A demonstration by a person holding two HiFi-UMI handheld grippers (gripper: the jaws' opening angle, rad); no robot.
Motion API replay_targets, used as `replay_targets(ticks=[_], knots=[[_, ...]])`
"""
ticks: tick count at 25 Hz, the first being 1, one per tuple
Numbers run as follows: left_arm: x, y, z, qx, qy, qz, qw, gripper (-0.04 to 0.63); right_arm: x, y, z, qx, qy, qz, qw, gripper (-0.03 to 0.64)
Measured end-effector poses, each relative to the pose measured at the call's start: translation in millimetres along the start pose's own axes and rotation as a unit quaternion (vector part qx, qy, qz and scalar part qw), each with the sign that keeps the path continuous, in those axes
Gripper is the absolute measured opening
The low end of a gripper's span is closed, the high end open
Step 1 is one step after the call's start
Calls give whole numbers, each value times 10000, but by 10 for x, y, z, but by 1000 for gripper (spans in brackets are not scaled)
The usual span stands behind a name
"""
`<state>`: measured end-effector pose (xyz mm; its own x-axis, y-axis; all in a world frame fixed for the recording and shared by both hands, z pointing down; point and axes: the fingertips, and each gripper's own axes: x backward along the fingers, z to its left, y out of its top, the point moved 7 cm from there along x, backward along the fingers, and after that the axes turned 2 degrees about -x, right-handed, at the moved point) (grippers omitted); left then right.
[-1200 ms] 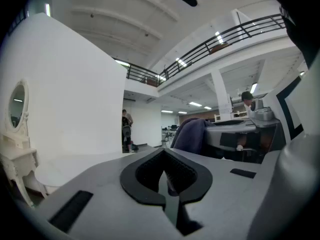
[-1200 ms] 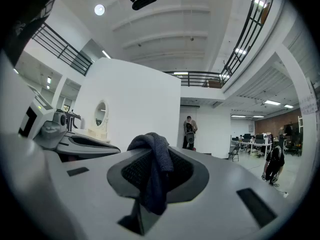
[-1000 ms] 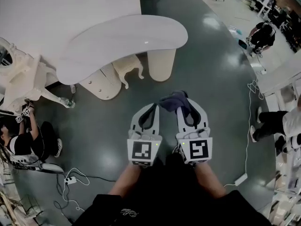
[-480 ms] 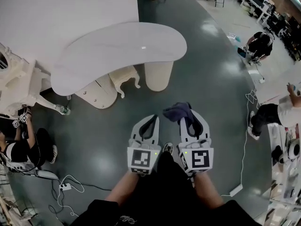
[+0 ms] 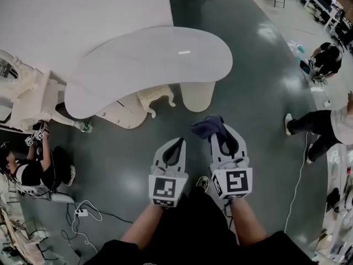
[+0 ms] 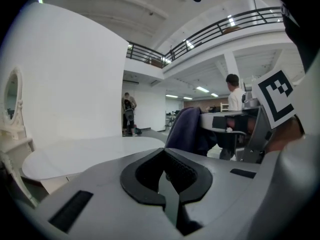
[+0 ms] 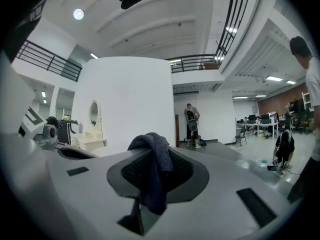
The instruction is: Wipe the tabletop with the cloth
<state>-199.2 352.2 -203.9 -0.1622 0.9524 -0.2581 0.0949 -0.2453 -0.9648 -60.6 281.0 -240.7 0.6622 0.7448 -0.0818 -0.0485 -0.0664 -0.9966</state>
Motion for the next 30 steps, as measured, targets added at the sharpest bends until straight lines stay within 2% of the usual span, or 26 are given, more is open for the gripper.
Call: replay_targets(ticks=[3, 7, 11, 16, 21, 24, 30], knots=[[-263, -132, 76, 86, 5, 84, 9999, 3, -273, -226, -150, -66, 84, 206, 9997, 64], [-711, -416, 262, 142, 43, -83, 9999, 3, -661, -547, -305, 99, 166, 277, 9994, 64], [-1156, -1082, 543, -70, 47, 274, 9996, 3, -1113, -956, -453, 259, 156, 105, 9995, 63], [-1775, -1656, 764, 228, 149, 212, 9994, 3, -1595, -1545, -656, 158, 249, 323, 9990, 64], [-2431, -2051, 679, 121, -111, -188, 9997, 3, -1860, -2135, -786, 4, 163, -5, 9999, 64], [-2767, -2409, 743, -78, -208, -197, 9996, 3, -2097, -2556, -764, 168, 192, -140, 9996, 64], [-3306, -3125, 1083, -198, -90, -329, 9992, 3, -2632, -3144, -761, 517, 87, -735, 9959, 64]])
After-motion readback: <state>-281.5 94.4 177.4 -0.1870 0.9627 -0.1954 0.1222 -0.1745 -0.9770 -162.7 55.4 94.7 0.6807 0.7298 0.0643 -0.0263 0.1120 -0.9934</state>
